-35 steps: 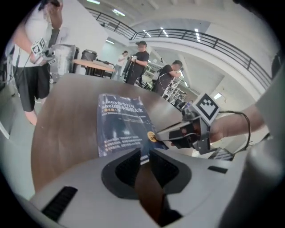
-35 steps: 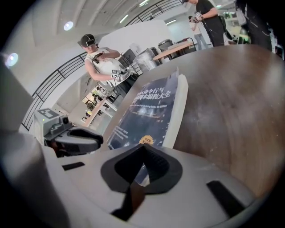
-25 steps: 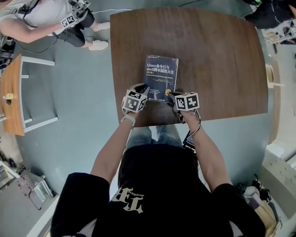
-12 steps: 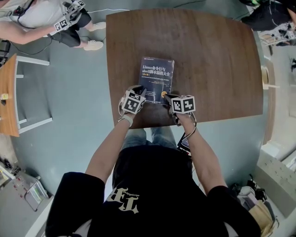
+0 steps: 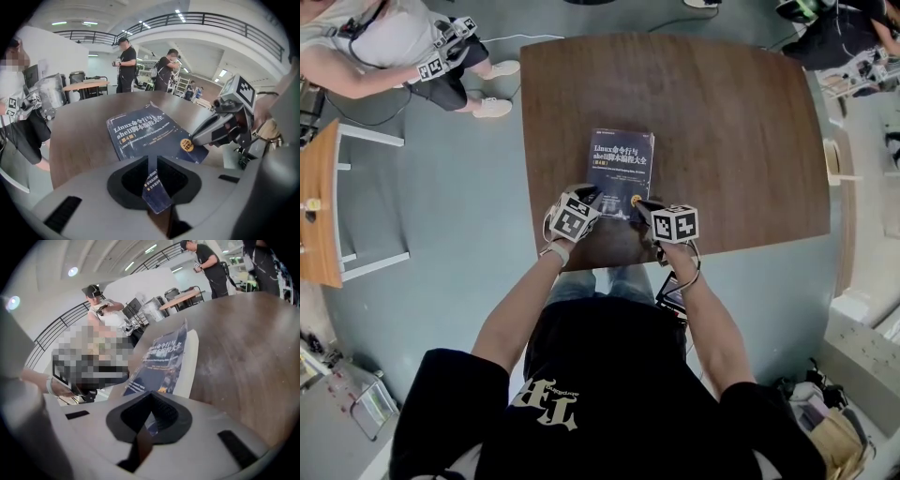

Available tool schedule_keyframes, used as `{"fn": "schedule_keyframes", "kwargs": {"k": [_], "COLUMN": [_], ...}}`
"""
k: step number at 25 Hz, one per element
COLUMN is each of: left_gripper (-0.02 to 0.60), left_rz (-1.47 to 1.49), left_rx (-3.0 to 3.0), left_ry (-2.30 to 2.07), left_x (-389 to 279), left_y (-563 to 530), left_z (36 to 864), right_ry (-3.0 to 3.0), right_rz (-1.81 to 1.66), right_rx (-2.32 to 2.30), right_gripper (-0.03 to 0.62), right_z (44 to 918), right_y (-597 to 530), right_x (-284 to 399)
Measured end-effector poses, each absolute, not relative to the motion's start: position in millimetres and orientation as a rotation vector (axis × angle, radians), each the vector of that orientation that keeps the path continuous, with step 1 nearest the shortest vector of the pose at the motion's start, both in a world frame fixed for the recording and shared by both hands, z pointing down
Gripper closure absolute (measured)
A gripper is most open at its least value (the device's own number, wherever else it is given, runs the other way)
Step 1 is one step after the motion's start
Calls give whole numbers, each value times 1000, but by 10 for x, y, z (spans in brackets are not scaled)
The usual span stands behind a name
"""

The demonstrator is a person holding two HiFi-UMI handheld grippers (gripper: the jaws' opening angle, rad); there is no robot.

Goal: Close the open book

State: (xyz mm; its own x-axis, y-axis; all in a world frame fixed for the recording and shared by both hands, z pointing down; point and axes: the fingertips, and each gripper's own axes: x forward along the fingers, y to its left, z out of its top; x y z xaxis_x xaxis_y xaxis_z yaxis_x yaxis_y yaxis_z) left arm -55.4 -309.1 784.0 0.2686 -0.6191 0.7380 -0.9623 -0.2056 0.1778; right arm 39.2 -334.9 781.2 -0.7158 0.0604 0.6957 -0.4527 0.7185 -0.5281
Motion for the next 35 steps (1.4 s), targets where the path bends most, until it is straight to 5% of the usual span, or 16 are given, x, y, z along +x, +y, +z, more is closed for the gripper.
{"fn": "schedule_keyframes", "kwargs": {"k": [35], "left_gripper": [518], "left_rz": [149], "left_rx": [2280], "left_ry": [-1666], "left_x": [-754], "left_y": [-2786], "left_z": [5309], "right_ry": [-2730], "right_rz": [501], "right_rx": [552], "right_gripper": [606], "right_z": [5173], "right_y": [-3504], "right_x": [707]}}
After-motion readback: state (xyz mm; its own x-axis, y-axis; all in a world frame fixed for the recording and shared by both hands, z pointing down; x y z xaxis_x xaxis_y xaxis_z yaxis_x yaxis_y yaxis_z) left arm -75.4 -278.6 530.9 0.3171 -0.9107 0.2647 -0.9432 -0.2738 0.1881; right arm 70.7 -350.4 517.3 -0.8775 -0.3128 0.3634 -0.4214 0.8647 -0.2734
